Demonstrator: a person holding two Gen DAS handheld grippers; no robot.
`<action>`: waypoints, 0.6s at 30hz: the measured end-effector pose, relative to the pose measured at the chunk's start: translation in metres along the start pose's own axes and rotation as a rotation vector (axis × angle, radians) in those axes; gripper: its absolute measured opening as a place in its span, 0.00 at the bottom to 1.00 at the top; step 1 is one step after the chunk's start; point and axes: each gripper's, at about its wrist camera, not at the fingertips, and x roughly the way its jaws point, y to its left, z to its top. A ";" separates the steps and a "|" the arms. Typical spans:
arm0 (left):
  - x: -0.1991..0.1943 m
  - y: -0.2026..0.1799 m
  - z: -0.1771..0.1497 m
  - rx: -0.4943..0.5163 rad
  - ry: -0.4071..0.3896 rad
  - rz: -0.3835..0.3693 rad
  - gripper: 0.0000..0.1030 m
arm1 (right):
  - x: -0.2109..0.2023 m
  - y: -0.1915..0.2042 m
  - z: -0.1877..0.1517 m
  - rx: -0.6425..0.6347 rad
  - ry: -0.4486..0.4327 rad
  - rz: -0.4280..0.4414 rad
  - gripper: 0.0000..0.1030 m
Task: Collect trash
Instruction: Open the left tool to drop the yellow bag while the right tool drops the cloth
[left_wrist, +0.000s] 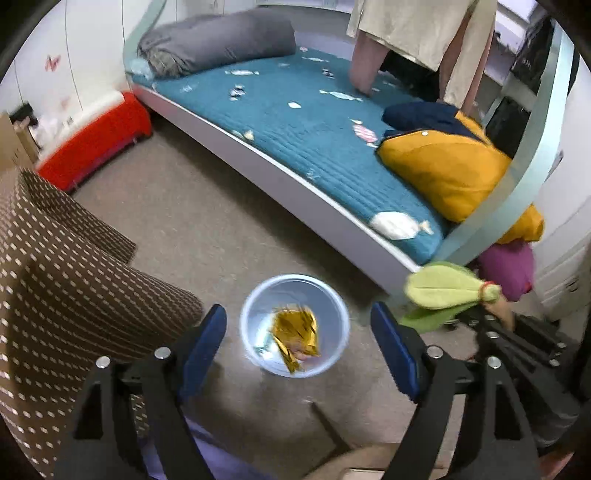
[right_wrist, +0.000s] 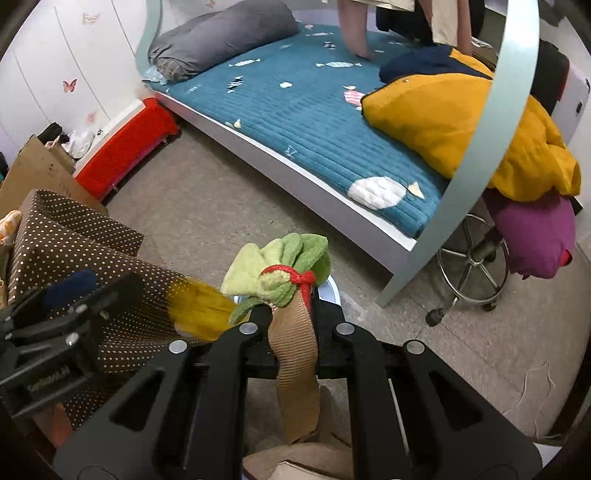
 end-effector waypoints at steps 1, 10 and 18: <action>0.002 0.001 0.001 0.002 0.007 0.009 0.76 | 0.002 -0.001 0.000 0.002 0.005 -0.003 0.11; 0.003 0.041 -0.011 -0.044 0.048 0.063 0.76 | 0.021 0.030 0.001 -0.054 0.050 0.036 0.11; -0.014 0.068 -0.018 -0.071 0.023 0.108 0.76 | 0.012 0.061 0.013 -0.124 -0.023 0.030 0.71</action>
